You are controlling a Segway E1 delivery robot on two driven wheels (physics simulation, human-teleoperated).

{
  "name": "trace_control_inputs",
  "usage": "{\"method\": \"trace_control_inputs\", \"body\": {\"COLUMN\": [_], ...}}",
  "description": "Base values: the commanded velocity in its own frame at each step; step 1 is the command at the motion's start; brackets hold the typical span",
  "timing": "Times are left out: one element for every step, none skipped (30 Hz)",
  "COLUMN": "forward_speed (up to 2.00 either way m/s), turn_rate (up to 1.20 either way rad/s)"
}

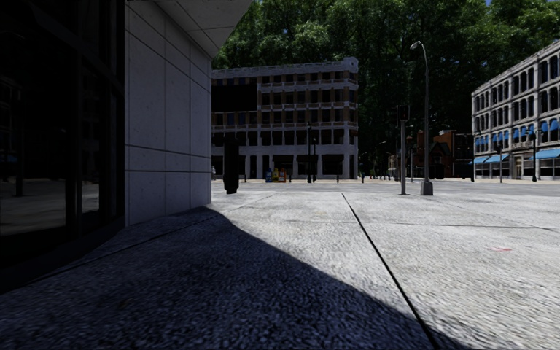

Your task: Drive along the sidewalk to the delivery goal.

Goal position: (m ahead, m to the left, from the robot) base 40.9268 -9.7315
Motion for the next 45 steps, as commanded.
{"method": "trace_control_inputs", "body": {"forward_speed": [1.94, 1.94, 1.94, 1.94, 1.94, 1.94, 1.94, 1.94, 1.94, 1.94, 1.94, 1.94, 1.94, 1.94, 1.94, 1.94, 1.94, 1.94, 1.94, 1.94, 1.94, 1.94, 1.94, 1.94, 1.94, 1.94, 1.94, 1.94, 1.94, 1.94, 1.94, 1.94, 1.94, 1.94, 1.94, 1.94, 1.94, 1.94, 1.94, 1.94, 1.94, 1.94, 1.94, 1.94, 1.94], "turn_rate": [0.00, 0.00, 0.00, 0.00, 0.00, 0.00, 0.00, 0.00, 0.00, 0.00, 0.00, 0.00, 0.00, 0.00, 0.00, 0.00, 0.00, 0.00, 0.00, 0.00, 0.00, 0.00, 0.00, 0.00, 0.00, 0.00, 0.00, 0.00, 0.00, 0.00, 0.00, 0.00, 0.00, 0.00, 0.00, 0.00, 0.00, 0.00, 0.00, 0.00, 0.00, 0.00, 0.00, 0.00, 0.00]}}
